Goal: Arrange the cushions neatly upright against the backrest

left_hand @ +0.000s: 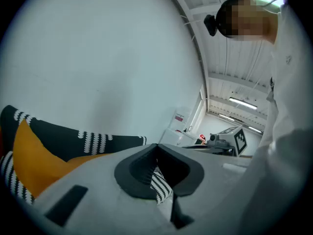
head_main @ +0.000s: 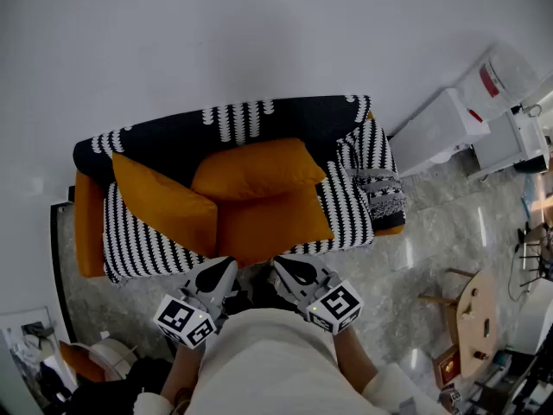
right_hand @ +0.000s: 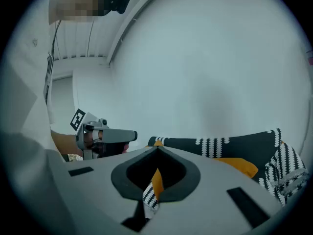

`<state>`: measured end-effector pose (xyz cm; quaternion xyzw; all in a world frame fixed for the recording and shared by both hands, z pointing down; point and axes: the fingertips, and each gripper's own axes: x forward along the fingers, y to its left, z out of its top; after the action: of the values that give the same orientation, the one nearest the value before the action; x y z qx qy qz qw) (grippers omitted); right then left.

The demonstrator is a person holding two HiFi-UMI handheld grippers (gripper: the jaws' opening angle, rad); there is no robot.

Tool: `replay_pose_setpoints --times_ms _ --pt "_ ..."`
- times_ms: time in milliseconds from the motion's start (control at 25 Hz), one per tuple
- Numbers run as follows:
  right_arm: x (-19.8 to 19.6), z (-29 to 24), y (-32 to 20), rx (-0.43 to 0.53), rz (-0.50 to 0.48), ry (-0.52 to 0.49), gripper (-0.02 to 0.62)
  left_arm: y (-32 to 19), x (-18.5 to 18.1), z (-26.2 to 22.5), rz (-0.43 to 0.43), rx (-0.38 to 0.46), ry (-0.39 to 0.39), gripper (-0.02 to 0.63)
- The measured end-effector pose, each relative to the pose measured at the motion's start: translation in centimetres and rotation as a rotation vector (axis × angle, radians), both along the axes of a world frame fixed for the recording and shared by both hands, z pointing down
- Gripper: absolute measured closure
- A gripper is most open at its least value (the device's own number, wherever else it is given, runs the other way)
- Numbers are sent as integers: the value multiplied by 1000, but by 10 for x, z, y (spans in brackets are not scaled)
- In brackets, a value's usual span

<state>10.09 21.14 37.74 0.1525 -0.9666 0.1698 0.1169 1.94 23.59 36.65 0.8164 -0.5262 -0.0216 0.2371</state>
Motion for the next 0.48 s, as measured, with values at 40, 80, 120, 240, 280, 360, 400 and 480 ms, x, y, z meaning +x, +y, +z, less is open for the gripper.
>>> replay_pose_setpoints --times_ms 40,80,120,240,280,360,400,480 --pt "0 2 0 0 0 3 588 0 -2 1 -7 -1 4 595" --pt "-1 3 0 0 0 7 588 1 -3 1 -13 -3 8 595" --pt "-1 5 0 -1 0 10 588 1 -4 2 -17 -5 11 594" --pt "1 9 0 -8 -6 19 588 1 -4 5 -23 -17 14 595" --pt "2 9 0 -10 -11 20 588 1 -3 6 -26 -23 14 595" --pt "5 10 0 -13 -15 21 588 1 -2 6 -33 -29 15 594" --pt "7 10 -1 -14 -14 21 588 1 -2 6 -37 -30 16 595" --pt "10 11 -4 -19 -12 20 588 -1 -2 7 -43 -34 18 594"
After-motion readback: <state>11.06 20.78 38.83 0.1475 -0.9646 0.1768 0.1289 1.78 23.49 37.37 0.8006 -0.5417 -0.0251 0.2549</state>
